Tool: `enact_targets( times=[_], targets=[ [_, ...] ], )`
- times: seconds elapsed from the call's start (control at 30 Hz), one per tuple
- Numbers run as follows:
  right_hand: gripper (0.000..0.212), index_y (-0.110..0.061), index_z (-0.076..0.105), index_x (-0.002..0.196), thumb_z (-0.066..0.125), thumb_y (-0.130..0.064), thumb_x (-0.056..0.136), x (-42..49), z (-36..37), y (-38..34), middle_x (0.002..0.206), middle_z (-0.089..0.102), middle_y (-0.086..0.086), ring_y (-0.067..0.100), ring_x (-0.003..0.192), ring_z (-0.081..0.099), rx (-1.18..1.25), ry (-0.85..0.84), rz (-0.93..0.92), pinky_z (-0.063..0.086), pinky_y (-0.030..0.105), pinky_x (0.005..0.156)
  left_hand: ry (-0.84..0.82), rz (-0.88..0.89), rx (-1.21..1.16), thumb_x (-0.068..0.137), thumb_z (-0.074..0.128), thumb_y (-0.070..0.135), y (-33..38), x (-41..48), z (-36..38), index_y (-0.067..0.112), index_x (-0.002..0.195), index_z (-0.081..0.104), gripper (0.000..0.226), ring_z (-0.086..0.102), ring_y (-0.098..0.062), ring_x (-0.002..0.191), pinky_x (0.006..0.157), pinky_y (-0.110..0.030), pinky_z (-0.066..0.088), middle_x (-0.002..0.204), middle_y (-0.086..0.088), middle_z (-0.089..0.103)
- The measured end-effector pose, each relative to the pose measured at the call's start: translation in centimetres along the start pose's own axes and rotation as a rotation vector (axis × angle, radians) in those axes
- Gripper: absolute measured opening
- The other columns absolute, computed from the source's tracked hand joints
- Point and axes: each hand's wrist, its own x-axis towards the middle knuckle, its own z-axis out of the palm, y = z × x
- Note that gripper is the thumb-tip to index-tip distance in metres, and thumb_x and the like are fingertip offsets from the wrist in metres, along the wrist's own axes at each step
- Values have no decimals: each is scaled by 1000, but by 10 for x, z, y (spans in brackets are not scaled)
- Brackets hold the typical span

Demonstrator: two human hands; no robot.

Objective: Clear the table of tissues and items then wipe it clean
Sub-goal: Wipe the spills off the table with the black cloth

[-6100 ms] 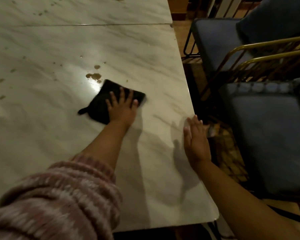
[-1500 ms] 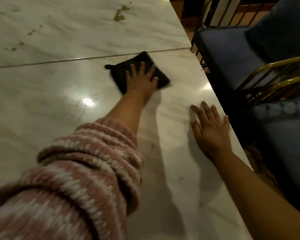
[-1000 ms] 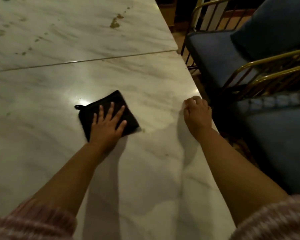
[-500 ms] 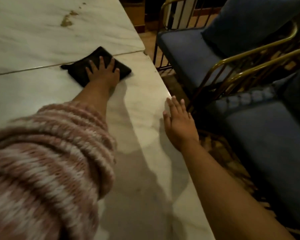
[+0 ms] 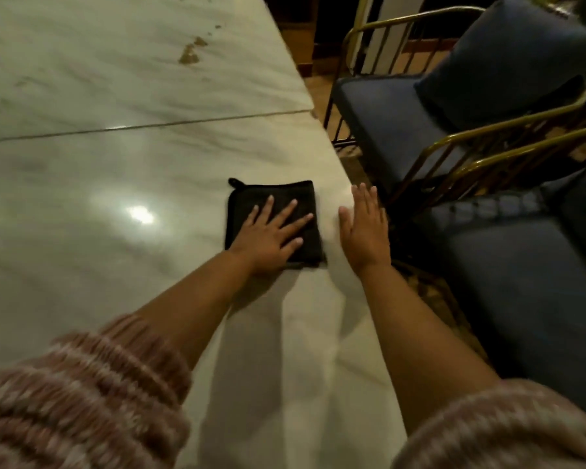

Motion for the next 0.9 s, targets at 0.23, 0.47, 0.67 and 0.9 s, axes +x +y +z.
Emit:
enact_targets(
  times=[0.23,0.47,0.67,0.9],
  targets=[
    [49,-19,25,148,24,-35,101,-91,19,-17,159,-1,5,20,146,-6,-143,-154,-104,-2,43,117,167,-728,-157,98,26,47,-132,-173,17,42,147,5,53,-7,-34,144,115,-50,-2,159,4,-4],
    [49,-20,21,149,26,-34,102,-158,17,-15,159,9,1,14,146,1,-54,-245,-202,-8,29,116,121,-893,-272,99,24,45,-28,-166,37,31,150,-2,59,-15,-43,141,111,-58,-6,157,-5,-15],
    [41,-14,41,141,35,-25,102,-187,-5,4,151,34,3,15,141,25,283,-175,-127,14,30,118,79,-254,-94,78,-8,61,69,-213,71,47,138,-13,62,-28,-28,136,108,-42,-22,149,12,-23],
    [45,-9,35,143,35,-25,101,-190,11,-14,154,26,9,22,144,16,52,-169,-77,7,36,118,90,-898,-249,96,16,55,-79,-283,55,40,146,-6,57,-14,-36,143,114,-50,-5,158,3,-14]
  ],
)
